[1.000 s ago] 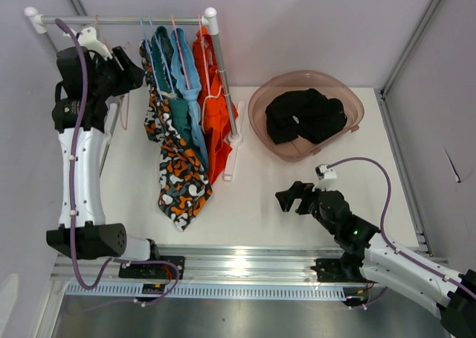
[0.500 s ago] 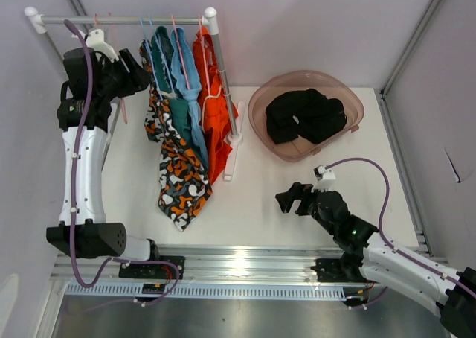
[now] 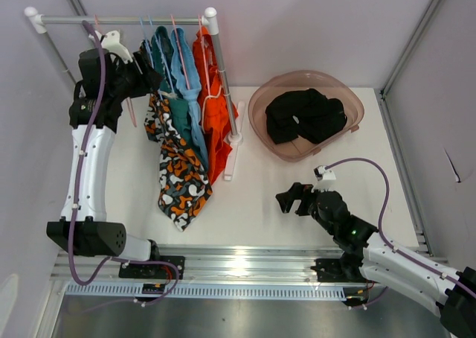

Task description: Remove the shorts from the hanger

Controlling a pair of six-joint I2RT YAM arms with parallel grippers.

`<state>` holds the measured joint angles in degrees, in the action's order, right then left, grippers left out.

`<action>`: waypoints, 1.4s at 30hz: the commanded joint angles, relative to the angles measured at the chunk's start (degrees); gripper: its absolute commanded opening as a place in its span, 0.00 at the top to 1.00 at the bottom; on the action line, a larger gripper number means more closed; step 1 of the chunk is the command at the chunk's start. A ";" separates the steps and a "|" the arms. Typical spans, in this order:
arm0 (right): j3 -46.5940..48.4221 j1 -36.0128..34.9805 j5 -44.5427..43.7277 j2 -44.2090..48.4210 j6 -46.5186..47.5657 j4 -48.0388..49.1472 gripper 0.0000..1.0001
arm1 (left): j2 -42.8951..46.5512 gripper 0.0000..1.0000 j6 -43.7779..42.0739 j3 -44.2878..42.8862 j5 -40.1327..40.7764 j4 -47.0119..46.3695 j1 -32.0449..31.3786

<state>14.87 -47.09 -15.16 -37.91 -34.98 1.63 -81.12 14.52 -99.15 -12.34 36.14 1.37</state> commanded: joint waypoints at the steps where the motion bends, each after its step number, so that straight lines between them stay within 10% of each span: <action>1: -0.28 -0.19 -1.10 0.21 -0.53 2.50 0.00 | -0.08 0.40 -0.20 -1.57 1.79 -2.74 -0.75; 16: -0.37 0.68 0.22 0.03 -0.61 2.68 0.01 | -5.27 0.55 0.33 -5.52 17.17 -1.95 -4.88; 23: -0.28 1.04 0.74 -0.58 -0.44 2.94 0.01 | -6.24 1.00 -0.46 -10.08 19.28 0.68 -5.06; 30: 2.52 -0.45 0.75 -1.46 2.10 3.12 0.02 | -5.54 1.00 -3.80 -17.02 18.93 6.47 -5.06; 42: 48.55 -21.96 -5.32 -27.10 19.94 0.40 0.01 | 1.83 1.00 -3.01 -22.85 18.14 12.81 -5.06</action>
<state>52.71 -63.48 -17.34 -59.44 -22.76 0.23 -84.16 12.38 -122.85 5.82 50.85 -3.49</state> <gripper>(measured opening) 0.993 0.025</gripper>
